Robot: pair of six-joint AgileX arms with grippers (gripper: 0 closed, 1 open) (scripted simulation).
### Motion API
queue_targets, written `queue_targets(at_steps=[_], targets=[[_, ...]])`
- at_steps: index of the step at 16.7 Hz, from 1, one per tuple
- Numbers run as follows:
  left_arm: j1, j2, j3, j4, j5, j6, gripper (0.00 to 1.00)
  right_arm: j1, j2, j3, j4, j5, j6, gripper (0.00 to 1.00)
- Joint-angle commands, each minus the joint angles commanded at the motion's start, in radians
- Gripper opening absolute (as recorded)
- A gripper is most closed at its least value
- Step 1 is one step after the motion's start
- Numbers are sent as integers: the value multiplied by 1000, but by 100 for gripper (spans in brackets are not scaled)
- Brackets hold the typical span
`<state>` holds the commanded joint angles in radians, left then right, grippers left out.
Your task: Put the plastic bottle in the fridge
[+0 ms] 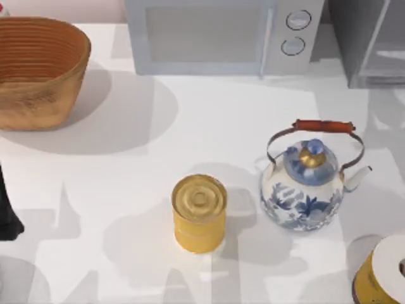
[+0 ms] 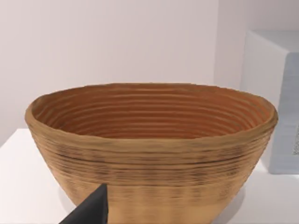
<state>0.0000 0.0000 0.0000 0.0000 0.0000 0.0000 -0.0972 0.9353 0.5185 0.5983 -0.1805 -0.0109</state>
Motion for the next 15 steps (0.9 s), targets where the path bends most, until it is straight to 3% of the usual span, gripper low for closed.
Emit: queue_targets(at_steps=[8, 15], targets=[[0, 0, 0, 0, 0, 0, 100, -105, 886, 334, 380, -81, 4, 1], [0, 0, 0, 0, 0, 0, 100, -183, 1176, 465, 526, -76, 23, 1]])
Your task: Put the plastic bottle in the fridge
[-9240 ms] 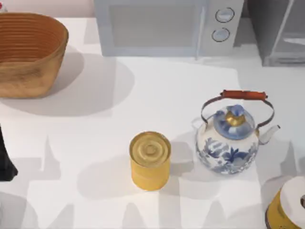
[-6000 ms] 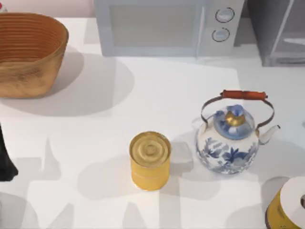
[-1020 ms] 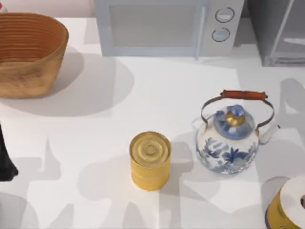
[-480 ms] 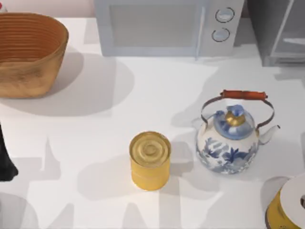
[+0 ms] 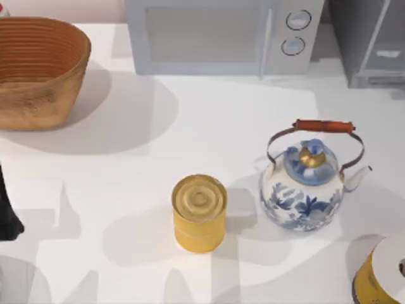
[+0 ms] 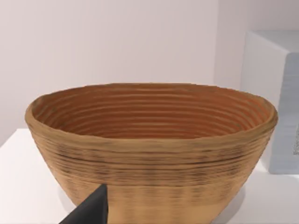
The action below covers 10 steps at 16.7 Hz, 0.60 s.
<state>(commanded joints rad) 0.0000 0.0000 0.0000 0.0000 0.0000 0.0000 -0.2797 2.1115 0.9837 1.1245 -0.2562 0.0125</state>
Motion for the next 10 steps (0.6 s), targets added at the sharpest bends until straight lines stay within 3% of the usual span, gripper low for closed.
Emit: queue_targets(at_steps=[6, 10], targets=[[0, 0, 0, 0, 0, 0, 100, 8, 15, 10, -16, 1, 1, 1], [0, 0, 0, 0, 0, 0, 100, 22, 107, 166, -85, 18, 6, 1]])
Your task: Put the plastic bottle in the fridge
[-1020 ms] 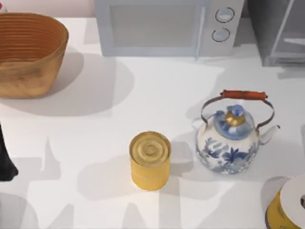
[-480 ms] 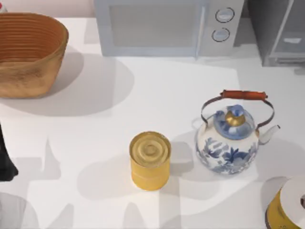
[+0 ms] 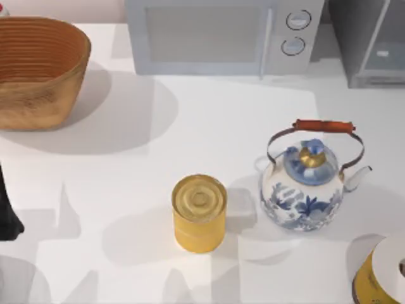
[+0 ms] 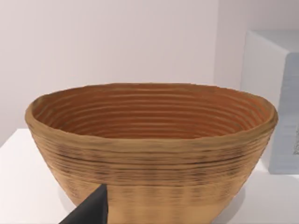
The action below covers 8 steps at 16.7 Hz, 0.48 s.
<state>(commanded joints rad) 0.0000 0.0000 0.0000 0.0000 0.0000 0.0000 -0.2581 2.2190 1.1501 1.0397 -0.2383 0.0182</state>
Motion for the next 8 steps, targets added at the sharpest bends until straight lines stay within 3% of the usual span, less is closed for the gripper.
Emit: queue_targets(at_steps=[8], targets=[[0, 0, 0, 0, 0, 0, 100, 33, 157, 334, -160, 34, -7, 1]])
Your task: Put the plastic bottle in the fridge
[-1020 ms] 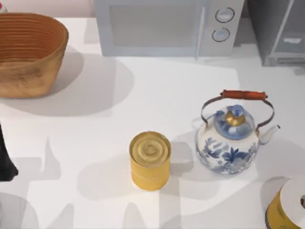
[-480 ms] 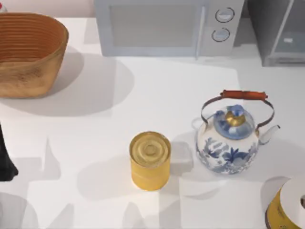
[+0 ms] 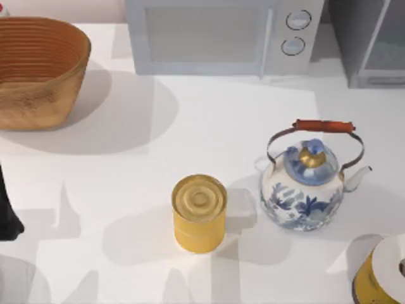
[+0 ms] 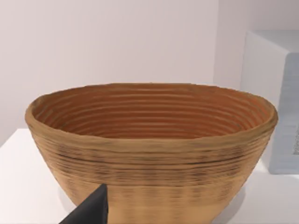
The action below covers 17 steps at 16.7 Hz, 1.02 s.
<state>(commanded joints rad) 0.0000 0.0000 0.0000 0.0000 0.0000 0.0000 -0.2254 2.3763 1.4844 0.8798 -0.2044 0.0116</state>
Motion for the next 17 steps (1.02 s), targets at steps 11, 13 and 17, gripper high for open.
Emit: queue_targets(at_steps=[11, 13, 17], targets=[[0, 0, 0, 0, 0, 0, 100, 0, 1, 1, -1, 1, 0, 53], [0, 0, 0, 0, 0, 0, 100, 0, 1, 1, -1, 1, 0, 68], [0, 0, 0, 0, 0, 0, 100, 0, 1, 1, -1, 1, 0, 98]])
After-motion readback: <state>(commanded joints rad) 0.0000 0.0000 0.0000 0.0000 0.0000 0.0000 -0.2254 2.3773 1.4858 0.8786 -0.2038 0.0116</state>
